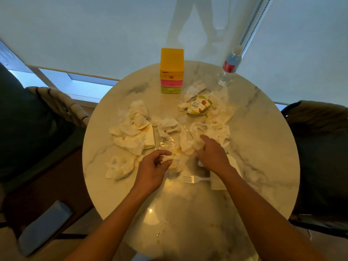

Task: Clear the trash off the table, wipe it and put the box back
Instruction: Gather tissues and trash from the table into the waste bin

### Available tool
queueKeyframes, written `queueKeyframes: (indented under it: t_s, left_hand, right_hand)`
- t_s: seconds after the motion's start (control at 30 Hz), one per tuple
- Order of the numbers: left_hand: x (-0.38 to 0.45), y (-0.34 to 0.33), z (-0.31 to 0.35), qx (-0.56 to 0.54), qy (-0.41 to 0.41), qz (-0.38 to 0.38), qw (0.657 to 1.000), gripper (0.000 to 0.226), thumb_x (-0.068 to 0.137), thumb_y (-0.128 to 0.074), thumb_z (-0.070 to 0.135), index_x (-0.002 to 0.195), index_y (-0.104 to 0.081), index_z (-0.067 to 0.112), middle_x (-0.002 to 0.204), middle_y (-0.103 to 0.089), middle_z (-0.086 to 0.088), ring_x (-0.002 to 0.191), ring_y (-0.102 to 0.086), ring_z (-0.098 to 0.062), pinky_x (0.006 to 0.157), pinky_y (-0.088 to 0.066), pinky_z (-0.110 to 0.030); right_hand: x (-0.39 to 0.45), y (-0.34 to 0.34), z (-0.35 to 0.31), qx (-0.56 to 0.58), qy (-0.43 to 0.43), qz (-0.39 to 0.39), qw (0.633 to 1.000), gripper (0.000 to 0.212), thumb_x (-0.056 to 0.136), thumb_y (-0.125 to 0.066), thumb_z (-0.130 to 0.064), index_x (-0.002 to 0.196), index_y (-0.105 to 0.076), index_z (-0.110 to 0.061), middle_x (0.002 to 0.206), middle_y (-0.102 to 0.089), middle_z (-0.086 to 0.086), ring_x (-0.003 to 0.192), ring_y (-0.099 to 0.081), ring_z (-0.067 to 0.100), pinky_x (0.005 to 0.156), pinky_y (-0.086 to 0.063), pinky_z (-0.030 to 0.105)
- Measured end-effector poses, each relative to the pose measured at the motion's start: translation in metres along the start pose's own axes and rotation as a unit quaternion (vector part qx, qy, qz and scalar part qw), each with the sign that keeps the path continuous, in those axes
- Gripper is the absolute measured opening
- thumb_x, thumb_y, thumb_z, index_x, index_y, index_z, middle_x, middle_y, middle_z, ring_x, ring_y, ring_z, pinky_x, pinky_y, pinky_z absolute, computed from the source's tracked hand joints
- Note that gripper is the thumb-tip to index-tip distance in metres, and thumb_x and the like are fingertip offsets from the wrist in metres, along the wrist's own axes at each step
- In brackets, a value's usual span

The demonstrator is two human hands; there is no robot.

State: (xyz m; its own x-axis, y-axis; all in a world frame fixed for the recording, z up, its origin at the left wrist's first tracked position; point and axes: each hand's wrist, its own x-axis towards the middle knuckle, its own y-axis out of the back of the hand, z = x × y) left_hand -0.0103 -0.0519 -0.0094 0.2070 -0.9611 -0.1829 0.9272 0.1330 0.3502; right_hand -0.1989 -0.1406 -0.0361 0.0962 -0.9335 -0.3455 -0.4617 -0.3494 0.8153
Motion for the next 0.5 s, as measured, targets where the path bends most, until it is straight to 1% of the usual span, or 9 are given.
queueKeyframes:
  t_s: [0.03, 0.1, 0.13, 0.2, 0.3, 0.37, 0.4, 0.47, 0.5]
  left_hand:
    - [-0.002, 0.000, -0.001, -0.002, 0.006, -0.001, 1.000, 0.021, 0.082, -0.070, 0.004, 0.095, -0.069, 0.020, 0.076, -0.060, 0.016, 0.066, -0.053, 0.010, 0.064, -0.041, -0.004]
    - [-0.007, -0.001, -0.004, 0.000, 0.018, 0.002, 1.000, 0.021, 0.081, -0.071, 0.007, 0.094, -0.069, 0.023, 0.073, -0.058, 0.015, 0.064, -0.052, 0.009, 0.064, -0.041, -0.005]
    - [-0.010, -0.002, -0.005, -0.002, 0.028, 0.005, 1.000, 0.020, 0.081, -0.072, 0.008, 0.093, -0.069, 0.024, 0.070, -0.056, 0.015, 0.062, -0.051, 0.009, 0.063, -0.040, -0.005]
    - [-0.016, -0.003, -0.004, -0.020, 0.046, 0.009, 0.999, 0.020, 0.081, -0.072, 0.008, 0.093, -0.070, 0.023, 0.066, -0.054, 0.015, 0.058, -0.050, 0.008, 0.060, -0.040, -0.006]
    - [-0.023, -0.005, -0.002, -0.040, 0.063, 0.020, 0.997, 0.023, 0.080, -0.072, 0.006, 0.093, -0.069, 0.025, 0.072, -0.060, 0.013, 0.064, -0.056, 0.005, 0.063, -0.045, -0.009]
    - [-0.026, -0.005, 0.000, -0.063, 0.070, 0.025, 0.995, 0.026, 0.080, -0.071, 0.003, 0.093, -0.068, 0.026, 0.084, -0.068, 0.005, 0.077, -0.065, -0.003, 0.071, -0.052, -0.015]
    - [-0.028, -0.007, 0.001, -0.070, 0.073, 0.028, 0.994, 0.027, 0.080, -0.071, 0.002, 0.093, -0.068, 0.025, 0.089, -0.069, 0.002, 0.083, -0.067, -0.009, 0.074, -0.054, -0.018]
    - [-0.032, -0.011, 0.006, -0.071, 0.078, 0.035, 0.994, 0.027, 0.080, -0.072, 0.002, 0.094, -0.068, 0.024, 0.092, -0.068, 0.003, 0.088, -0.067, -0.014, 0.078, -0.055, -0.023]
    - [-0.036, -0.015, 0.010, -0.073, 0.082, 0.035, 0.993, 0.027, 0.079, -0.072, 0.002, 0.096, -0.067, 0.022, 0.092, -0.067, 0.004, 0.087, -0.067, -0.014, 0.077, -0.056, -0.024]
  right_hand:
    - [0.006, -0.002, 0.005, -0.060, 0.005, -0.014, 0.998, 0.049, 0.093, -0.051, -0.026, 0.140, -0.038, -0.018, 0.129, -0.052, 0.011, 0.117, -0.052, 0.032, 0.093, -0.043, 0.039]
    - [0.013, -0.004, 0.012, -0.133, 0.026, -0.012, 0.991, 0.036, 0.094, -0.047, -0.024, 0.128, -0.047, -0.016, 0.120, -0.052, 0.011, 0.110, -0.055, 0.034, 0.086, -0.045, 0.041]
    - [0.015, -0.004, 0.014, -0.145, 0.034, 0.001, 0.989, 0.028, 0.094, -0.046, -0.024, 0.120, -0.052, -0.015, 0.114, -0.054, 0.010, 0.104, -0.057, 0.034, 0.083, -0.047, 0.041]
    - [0.015, -0.003, 0.017, -0.132, 0.040, 0.029, 0.990, 0.022, 0.093, -0.047, -0.023, 0.109, -0.060, -0.016, 0.105, -0.056, 0.009, 0.095, -0.060, 0.032, 0.078, -0.049, 0.040]
    - [0.006, 0.008, 0.019, -0.041, 0.060, 0.061, 0.995, 0.016, 0.090, -0.054, -0.021, 0.097, -0.066, -0.012, 0.095, -0.060, 0.011, 0.088, -0.059, 0.029, 0.070, -0.046, 0.035]
    - [-0.008, 0.022, 0.021, 0.050, 0.080, 0.077, 0.993, 0.014, 0.087, -0.059, -0.017, 0.091, -0.068, -0.007, 0.089, -0.063, 0.009, 0.084, -0.058, 0.025, 0.067, -0.043, 0.032]
    - [-0.018, 0.029, 0.021, 0.095, 0.084, 0.083, 0.988, 0.012, 0.087, -0.061, -0.015, 0.090, -0.069, -0.007, 0.087, -0.064, 0.006, 0.080, -0.059, 0.020, 0.065, -0.042, 0.029]
    - [-0.039, 0.044, 0.027, 0.177, 0.077, 0.083, 0.978, 0.006, 0.085, -0.065, -0.013, 0.089, -0.070, -0.013, 0.081, -0.065, -0.002, 0.071, -0.059, 0.007, 0.062, -0.044, 0.019]
    - [-0.051, 0.050, 0.033, 0.216, 0.071, 0.076, 0.971, 0.007, 0.083, -0.066, -0.010, 0.086, -0.070, -0.015, 0.078, -0.066, -0.002, 0.069, -0.060, 0.006, 0.064, -0.048, 0.019]
